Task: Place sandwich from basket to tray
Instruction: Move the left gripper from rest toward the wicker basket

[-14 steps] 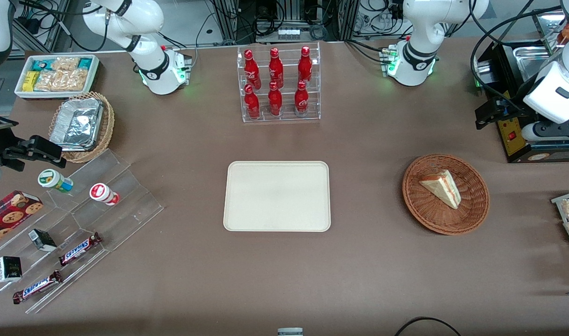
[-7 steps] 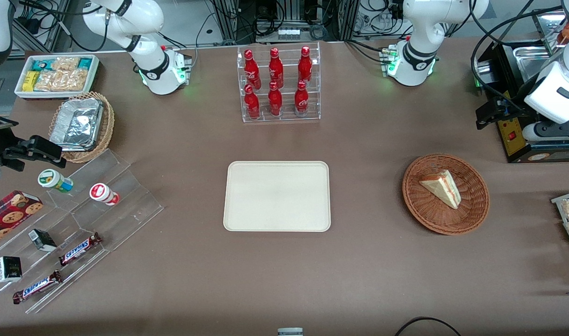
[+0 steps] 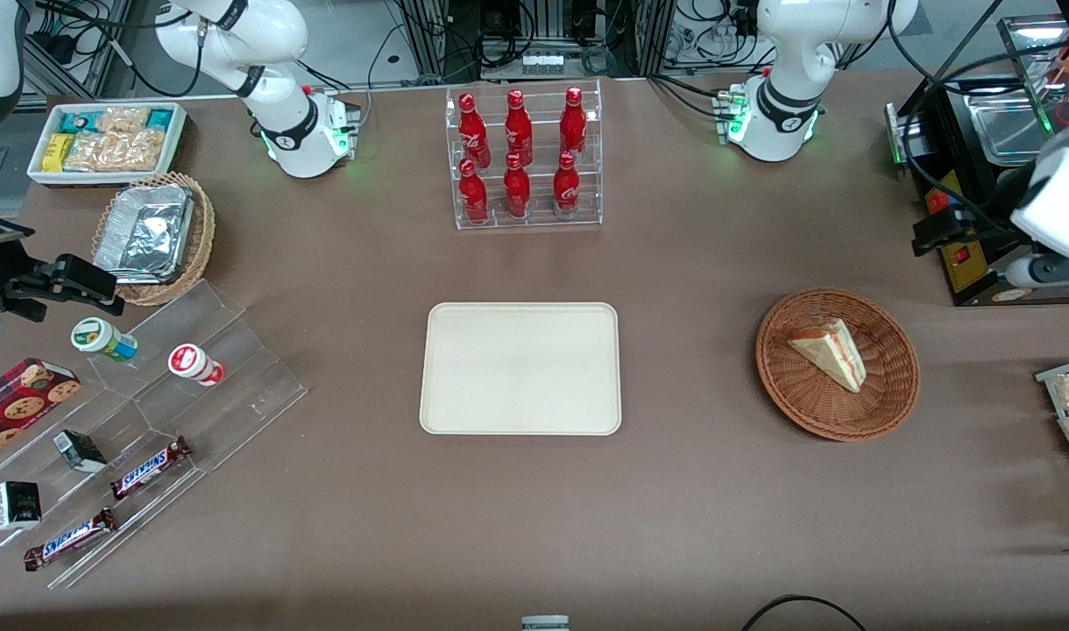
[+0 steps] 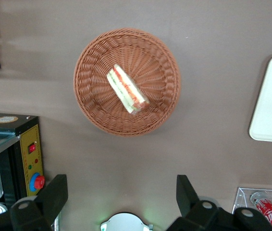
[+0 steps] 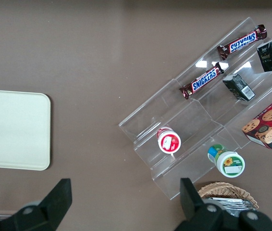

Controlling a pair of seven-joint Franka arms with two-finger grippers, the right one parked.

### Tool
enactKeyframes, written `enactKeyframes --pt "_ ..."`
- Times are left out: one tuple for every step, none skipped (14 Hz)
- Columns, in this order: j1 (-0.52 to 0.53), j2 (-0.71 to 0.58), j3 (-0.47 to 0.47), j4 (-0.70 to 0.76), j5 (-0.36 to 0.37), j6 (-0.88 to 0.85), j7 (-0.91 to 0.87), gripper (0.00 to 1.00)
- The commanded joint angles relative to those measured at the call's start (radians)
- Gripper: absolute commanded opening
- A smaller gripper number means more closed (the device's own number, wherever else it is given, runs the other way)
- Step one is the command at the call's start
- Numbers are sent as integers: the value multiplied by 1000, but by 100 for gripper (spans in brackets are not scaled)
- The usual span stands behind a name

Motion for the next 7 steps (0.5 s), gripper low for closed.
enactKeyframes --pt "33 38 -7 -38 -11 35 -61 100" --pt "33 37 -7 -77 -11 78 -67 100" --pt "35 37 -7 -120 -11 124 -93 100" --pt "35 34 -7 -168 -11 178 -104 100" --pt "36 34 -7 -212 -8 225 -104 100" --pt "39 37 -7 -252 -9 268 -107 100" --pt "39 40 -7 -284 -12 320 -125 100"
